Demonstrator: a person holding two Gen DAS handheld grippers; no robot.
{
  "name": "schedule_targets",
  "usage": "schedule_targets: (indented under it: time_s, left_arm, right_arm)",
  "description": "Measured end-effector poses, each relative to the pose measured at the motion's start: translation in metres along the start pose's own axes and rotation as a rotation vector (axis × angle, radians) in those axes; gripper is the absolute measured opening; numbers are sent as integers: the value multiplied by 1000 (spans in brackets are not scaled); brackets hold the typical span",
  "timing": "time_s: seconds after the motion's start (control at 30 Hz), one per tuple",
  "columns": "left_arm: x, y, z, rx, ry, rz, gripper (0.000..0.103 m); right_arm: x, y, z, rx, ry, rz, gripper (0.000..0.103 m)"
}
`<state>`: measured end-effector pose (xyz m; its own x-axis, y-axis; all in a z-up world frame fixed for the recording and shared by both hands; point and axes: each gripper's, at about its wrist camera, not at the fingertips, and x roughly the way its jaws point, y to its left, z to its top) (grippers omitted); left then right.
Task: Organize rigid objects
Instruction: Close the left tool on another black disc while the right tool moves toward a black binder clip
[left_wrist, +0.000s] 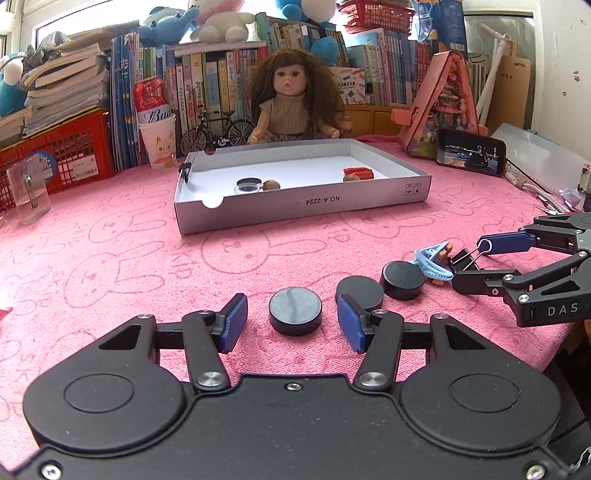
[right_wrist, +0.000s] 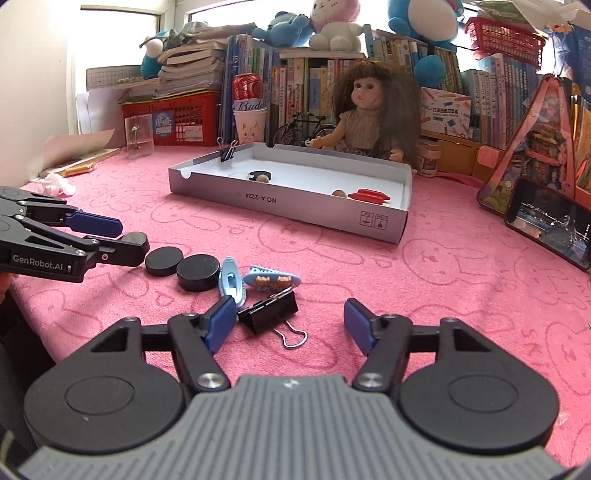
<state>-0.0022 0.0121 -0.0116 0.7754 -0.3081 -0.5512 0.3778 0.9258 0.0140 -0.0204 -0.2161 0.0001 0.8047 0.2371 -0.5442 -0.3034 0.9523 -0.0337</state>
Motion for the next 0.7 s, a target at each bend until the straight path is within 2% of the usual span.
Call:
schedule_targets:
  time_s: [0.3,0.5,0.57,0.63,0.7]
  left_arm:
    - [5,3,0,-14,-9,8,47]
    - [6,1,0,-13,-17,6,39]
    - [6,0,0,-13,-19,4,33]
    - [5,-1,0,-18,-21,6,30]
    - [4,-1,0,-27,-20,6,30]
  right_arm:
    - [6,2,2,-1,-17,-11,73]
    - [8,4,2,6,-20,-11,73]
    - [8,5,2,11,-29,-8,70]
    - [7,6,1,17,-37,-3,59]
    - [6,8,1,20,-48,-9,52]
